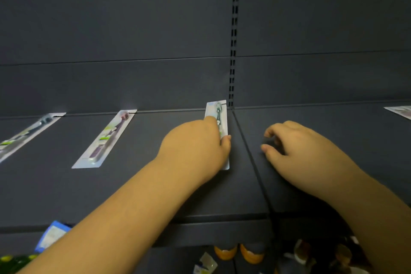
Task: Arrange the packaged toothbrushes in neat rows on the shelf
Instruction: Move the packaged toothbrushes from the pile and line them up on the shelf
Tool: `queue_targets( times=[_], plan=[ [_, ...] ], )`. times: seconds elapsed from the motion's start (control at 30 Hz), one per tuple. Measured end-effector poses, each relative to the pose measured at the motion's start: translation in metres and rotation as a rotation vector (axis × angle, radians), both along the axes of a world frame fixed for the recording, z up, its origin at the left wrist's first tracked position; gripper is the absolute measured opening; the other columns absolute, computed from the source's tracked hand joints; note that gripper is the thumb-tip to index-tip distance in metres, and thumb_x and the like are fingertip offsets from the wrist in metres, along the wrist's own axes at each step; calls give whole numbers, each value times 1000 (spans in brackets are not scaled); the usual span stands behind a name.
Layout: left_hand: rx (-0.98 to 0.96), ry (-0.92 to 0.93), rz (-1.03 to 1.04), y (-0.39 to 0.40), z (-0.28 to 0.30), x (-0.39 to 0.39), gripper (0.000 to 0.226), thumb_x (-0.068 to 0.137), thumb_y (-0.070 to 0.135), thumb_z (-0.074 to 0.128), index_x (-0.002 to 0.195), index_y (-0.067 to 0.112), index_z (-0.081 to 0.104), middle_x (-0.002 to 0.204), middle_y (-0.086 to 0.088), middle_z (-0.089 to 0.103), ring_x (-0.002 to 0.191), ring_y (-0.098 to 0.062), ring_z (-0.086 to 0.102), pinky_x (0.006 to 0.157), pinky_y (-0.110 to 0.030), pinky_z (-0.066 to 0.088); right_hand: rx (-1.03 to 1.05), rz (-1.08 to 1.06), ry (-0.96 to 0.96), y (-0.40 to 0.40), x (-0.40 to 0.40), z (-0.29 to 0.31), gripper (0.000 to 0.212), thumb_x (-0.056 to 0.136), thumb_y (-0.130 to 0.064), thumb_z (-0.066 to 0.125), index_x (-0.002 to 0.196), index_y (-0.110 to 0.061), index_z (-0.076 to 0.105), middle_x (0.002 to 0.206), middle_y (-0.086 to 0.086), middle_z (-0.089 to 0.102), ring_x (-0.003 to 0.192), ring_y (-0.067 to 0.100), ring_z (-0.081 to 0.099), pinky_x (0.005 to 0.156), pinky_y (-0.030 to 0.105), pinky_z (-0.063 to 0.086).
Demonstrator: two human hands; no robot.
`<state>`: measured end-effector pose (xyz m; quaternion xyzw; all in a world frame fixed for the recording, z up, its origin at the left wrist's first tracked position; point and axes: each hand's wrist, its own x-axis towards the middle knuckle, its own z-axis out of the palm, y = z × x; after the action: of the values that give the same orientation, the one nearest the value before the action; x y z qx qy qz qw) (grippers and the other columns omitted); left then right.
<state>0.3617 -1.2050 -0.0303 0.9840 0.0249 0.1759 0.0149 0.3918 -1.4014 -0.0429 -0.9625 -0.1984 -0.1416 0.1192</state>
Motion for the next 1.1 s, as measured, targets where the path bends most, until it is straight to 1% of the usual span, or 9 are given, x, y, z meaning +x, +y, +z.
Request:
queue_targets(
  times=[0.1, 0.2, 0.3, 0.5, 0.57, 0.67, 0.8, 0.97, 1.1],
  plan=[
    [25, 3, 23, -22, -7, 15, 32, 96, 49, 37, 96, 18, 41, 72, 3, 44, 69, -23, 46, 57, -33, 33, 16, 28, -2, -17, 5, -1, 28, 98, -46, 45, 121, -32, 52, 96, -15, 43, 89, 7, 46, 73, 26, 38],
    [2, 65, 72, -35, -14, 33, 33, 96, 47, 37, 102, 15, 44, 69, 3, 41, 70, -24, 46, 57, -33, 33, 19, 70, 9, -29, 7, -4, 28, 98, -46, 44, 121, -33, 52, 96, -15, 44, 92, 8, 47, 75, 26, 40],
    [-6, 155, 154, -38, -22, 47, 37, 97, 44, 37, 115, 13, 46, 72, 1, 45, 72, -26, 49, 57, -32, 34, 37, 109, 13, -40, 7, -8, 27, 98, -46, 44, 120, -33, 52, 98, -15, 46, 93, 7, 49, 77, 27, 44],
    [-9, 214, 284, -26, -21, 52, 38, 98, 41, 37, 124, 14, 44, 86, -3, 53, 78, -27, 51, 61, -34, 35, 55, 166, 10, -51, 10, -13, 24, 97, -48, 45, 116, -35, 52, 93, -18, 43, 92, 5, 47, 74, 24, 38],
    [-15, 240, 287, -26, -20, 51, 37, 98, 39, 39, 125, 15, 43, 84, -2, 53, 78, -27, 51, 62, -35, 36, 55, 177, 13, -50, 11, -14, 24, 97, -49, 45, 115, -36, 53, 93, -19, 44, 92, 5, 47, 73, 24, 38],
    [-7, 217, 261, -25, -22, 48, 42, 98, 37, 38, 135, 17, 37, 79, -1, 50, 75, -27, 51, 60, -34, 36, 59, 195, 13, -48, 11, -15, 24, 96, -49, 46, 114, -36, 53, 93, -19, 44, 91, 5, 47, 73, 24, 38],
    [-22, 176, 242, -24, -25, 44, 37, 98, 43, 36, 122, 16, 45, 84, -1, 48, 75, -26, 48, 62, -34, 35, 44, 206, 19, -46, 11, -14, 25, 96, -50, 46, 116, -36, 53, 93, -19, 43, 93, 5, 47, 75, 24, 40],
    [-48, 168, 243, -23, -28, 44, 40, 99, 44, 34, 124, 14, 43, 91, -3, 52, 77, -27, 48, 62, -35, 36, 33, 196, 6, -44, 9, -9, 28, 95, -51, 45, 117, -36, 53, 93, -20, 43, 94, 4, 47, 76, 25, 41],
    [-50, 194, 243, -24, -27, 44, 45, 99, 49, 32, 126, 14, 41, 106, -8, 59, 81, -28, 50, 65, -36, 37, 44, 204, -4, -40, 7, -5, 30, 95, -52, 45, 120, -36, 53, 90, -22, 40, 93, 2, 45, 75, 24, 37]
  ],
)
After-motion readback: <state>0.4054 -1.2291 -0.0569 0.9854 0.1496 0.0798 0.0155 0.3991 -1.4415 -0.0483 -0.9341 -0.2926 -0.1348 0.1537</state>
